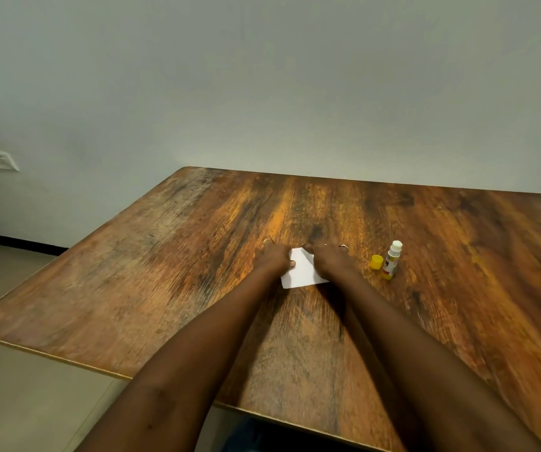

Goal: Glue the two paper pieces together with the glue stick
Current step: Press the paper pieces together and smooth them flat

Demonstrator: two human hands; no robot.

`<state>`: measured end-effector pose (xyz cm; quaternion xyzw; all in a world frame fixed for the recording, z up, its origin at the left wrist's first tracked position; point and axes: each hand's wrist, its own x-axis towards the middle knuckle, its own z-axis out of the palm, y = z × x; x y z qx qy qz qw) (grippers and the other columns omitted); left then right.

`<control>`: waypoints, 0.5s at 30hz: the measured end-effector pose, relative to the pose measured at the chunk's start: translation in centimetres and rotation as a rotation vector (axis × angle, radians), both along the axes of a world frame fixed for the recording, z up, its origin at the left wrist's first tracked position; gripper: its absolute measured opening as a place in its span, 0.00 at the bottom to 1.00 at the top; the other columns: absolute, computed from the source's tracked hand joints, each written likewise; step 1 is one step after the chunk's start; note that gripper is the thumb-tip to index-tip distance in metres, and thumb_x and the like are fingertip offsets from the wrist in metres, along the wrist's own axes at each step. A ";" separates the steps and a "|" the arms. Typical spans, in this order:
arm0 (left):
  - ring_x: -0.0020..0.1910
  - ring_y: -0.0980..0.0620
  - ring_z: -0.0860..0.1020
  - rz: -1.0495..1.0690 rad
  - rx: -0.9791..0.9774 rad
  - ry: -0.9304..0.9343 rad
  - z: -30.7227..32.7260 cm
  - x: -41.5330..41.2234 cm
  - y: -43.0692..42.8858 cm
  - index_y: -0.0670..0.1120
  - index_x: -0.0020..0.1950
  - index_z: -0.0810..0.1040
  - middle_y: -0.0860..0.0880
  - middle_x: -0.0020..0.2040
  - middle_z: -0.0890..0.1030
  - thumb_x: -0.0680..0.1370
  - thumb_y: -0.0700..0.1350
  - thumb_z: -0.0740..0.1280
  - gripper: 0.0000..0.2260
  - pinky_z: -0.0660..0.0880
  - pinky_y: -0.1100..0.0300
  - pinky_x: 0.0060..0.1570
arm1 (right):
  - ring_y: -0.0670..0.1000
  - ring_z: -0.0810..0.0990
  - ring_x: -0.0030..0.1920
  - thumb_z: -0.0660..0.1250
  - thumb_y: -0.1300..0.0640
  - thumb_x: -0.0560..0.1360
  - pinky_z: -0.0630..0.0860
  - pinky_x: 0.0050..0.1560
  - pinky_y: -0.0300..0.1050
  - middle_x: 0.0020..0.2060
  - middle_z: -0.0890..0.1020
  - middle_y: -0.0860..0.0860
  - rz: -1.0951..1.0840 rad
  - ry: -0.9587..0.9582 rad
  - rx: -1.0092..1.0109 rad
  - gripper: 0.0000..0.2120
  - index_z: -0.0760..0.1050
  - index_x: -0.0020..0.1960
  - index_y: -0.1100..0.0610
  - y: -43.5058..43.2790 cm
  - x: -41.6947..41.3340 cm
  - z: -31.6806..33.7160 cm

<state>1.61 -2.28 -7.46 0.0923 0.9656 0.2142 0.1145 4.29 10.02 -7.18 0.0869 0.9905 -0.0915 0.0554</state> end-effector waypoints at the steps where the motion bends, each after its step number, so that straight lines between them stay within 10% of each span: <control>1: 0.70 0.39 0.65 -0.003 -0.046 -0.021 -0.3 -0.1 0.0 0.47 0.71 0.69 0.40 0.71 0.69 0.78 0.48 0.63 0.21 0.66 0.42 0.67 | 0.64 0.61 0.71 0.53 0.51 0.80 0.63 0.68 0.61 0.73 0.59 0.58 0.012 -0.025 0.031 0.21 0.61 0.72 0.40 -0.1 0.1 0.0; 15: 0.76 0.34 0.43 -0.008 -0.321 0.004 0.8 1.3 -0.5 0.53 0.75 0.62 0.45 0.80 0.48 0.80 0.55 0.59 0.24 0.44 0.32 0.70 | 0.62 0.66 0.69 0.53 0.49 0.81 0.66 0.64 0.62 0.69 0.66 0.56 0.024 0.016 0.122 0.19 0.67 0.70 0.48 -0.3 -0.3 -0.5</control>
